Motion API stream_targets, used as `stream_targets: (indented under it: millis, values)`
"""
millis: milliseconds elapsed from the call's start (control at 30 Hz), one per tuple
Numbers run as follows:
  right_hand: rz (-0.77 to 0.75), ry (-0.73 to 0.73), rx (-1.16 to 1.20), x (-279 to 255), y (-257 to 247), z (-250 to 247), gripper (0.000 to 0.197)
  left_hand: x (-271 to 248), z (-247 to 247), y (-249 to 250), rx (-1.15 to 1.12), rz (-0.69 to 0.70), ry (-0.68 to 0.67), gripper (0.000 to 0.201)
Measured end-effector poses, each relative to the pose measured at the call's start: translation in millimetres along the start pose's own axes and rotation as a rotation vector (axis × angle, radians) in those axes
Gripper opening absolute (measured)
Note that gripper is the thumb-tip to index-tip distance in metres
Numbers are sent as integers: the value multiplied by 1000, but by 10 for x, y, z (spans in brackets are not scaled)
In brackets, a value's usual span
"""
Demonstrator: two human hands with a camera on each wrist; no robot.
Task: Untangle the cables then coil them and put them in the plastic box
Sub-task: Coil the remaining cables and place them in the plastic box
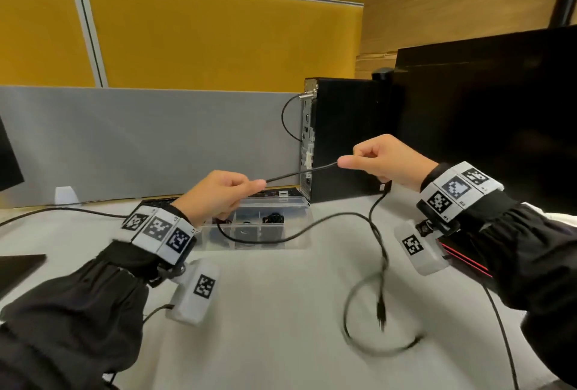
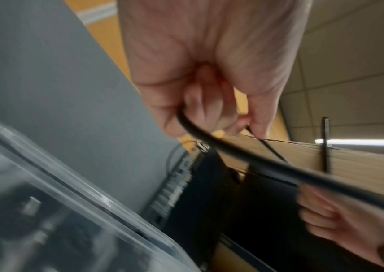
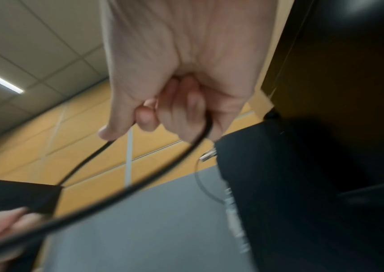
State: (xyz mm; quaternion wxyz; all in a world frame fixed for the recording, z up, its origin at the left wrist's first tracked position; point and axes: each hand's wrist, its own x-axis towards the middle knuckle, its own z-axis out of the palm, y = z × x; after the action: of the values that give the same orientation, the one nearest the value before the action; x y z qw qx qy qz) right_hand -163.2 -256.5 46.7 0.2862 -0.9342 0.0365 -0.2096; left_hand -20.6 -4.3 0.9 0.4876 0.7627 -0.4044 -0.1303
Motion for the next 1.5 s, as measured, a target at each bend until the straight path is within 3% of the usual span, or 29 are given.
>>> stream_targets:
  millis: [233,367,467,533,600,667,800,867,933,967,1067,1167,1300,1367,1500]
  values:
    - [83,218,-265,-51,487,-191,49,-94,-413,-356,247,-148,154,53]
    - [252,319,-479,-152,670,-334,53,-175,-599,-544,395,-249,222,55]
    - [405,260,-710,-230,776,-367,59,-250,-649,-625,476,-293,208,48]
    - [497,174,-880,-221,788,-303,59,-257,-595,-583,464,-264,157,43]
    - [494,81,-978,-160,726,-180,56,-228,-501,-473,396,-193,124,40]
    - [367,10,-930,-81,532,8,59,-188,-363,-319,368,-107,84,36]
    - [-18,-29,-486,-88,-230,539,88,-147,13,-22,362,98,28,32]
    - [-161,-155,-321,-185,-566,765,70,-148,154,77,290,207,19,34]
    - [-233,-252,-75,-251,-665,905,27,-166,215,121,218,283,10,37]
    - [-225,-259,68,-258,-658,914,17,-192,211,132,178,292,16,37]
    - [-125,-80,258,-200,-490,788,30,-260,105,36,7,236,80,34]
    - [-75,209,212,-118,-229,639,32,-310,18,-121,-145,155,56,29]
    - [-61,333,75,-90,-86,739,27,-331,87,-27,-683,114,-48,23]
    - [-54,183,66,-140,-143,837,24,-316,91,138,-939,183,-39,30]
    - [-84,-297,45,-374,-315,1148,24,-164,104,398,-1047,376,185,30]
